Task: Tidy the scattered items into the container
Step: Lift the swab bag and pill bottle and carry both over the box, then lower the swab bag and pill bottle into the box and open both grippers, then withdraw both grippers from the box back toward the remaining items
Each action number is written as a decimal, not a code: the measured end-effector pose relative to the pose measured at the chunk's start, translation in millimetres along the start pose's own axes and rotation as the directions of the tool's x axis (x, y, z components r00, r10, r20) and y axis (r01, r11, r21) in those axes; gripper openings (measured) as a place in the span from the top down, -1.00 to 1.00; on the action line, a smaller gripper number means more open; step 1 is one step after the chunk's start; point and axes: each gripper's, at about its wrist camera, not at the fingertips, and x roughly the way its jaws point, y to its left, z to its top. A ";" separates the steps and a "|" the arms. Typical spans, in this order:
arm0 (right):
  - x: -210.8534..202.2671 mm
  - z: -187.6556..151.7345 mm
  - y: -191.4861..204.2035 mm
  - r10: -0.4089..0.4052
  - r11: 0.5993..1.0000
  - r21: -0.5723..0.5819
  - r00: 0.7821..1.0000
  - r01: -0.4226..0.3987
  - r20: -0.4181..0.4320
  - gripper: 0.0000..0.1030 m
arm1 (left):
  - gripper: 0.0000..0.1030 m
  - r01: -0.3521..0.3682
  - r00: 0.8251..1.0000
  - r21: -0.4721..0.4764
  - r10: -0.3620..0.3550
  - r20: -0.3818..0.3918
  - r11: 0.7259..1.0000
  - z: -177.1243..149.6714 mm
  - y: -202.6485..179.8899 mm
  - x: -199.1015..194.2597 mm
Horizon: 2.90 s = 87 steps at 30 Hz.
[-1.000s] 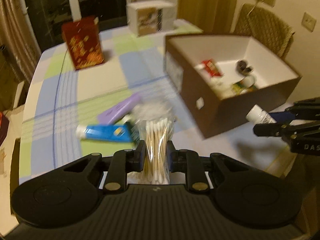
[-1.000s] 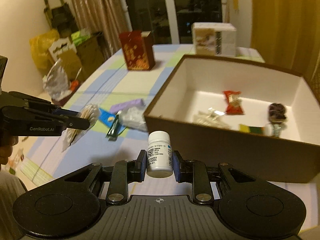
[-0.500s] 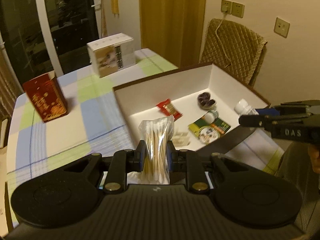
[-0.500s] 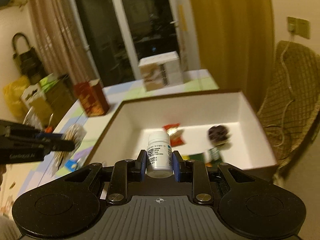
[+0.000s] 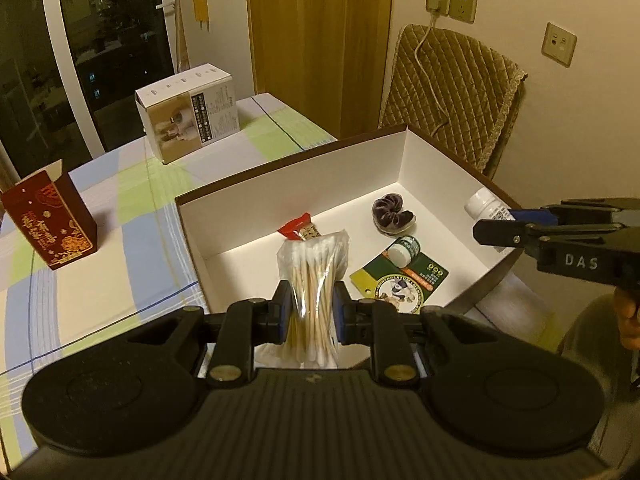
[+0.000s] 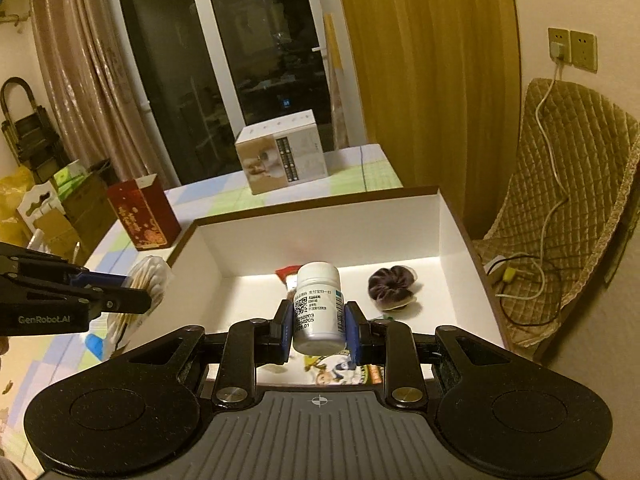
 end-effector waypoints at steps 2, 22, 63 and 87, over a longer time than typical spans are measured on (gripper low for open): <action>4.8 1.5 -3.6 -0.001 1.000 0.005 1.000 0.001 -0.009 0.43 | 0.67 -0.004 1.000 -0.001 0.004 -0.009 1.000 2.2 -1.2 5.1; 68.9 -1.2 -14.5 -0.001 1.000 -0.002 0.988 0.001 -0.154 0.43 | 0.67 -0.053 0.989 -0.024 0.049 -0.137 0.998 1.6 -7.9 53.5; 100.0 -8.5 -6.4 0.008 1.000 -0.014 0.976 -0.012 -0.217 -0.84 | 0.46 -0.088 0.977 -0.088 0.068 -0.203 0.992 -11.1 3.7 77.2; -3.0 -16.7 21.6 -0.125 0.989 -0.069 0.991 0.127 0.040 -1.00 | -0.52 -0.149 0.989 -0.234 0.150 -0.016 0.961 -45.3 14.4 -43.0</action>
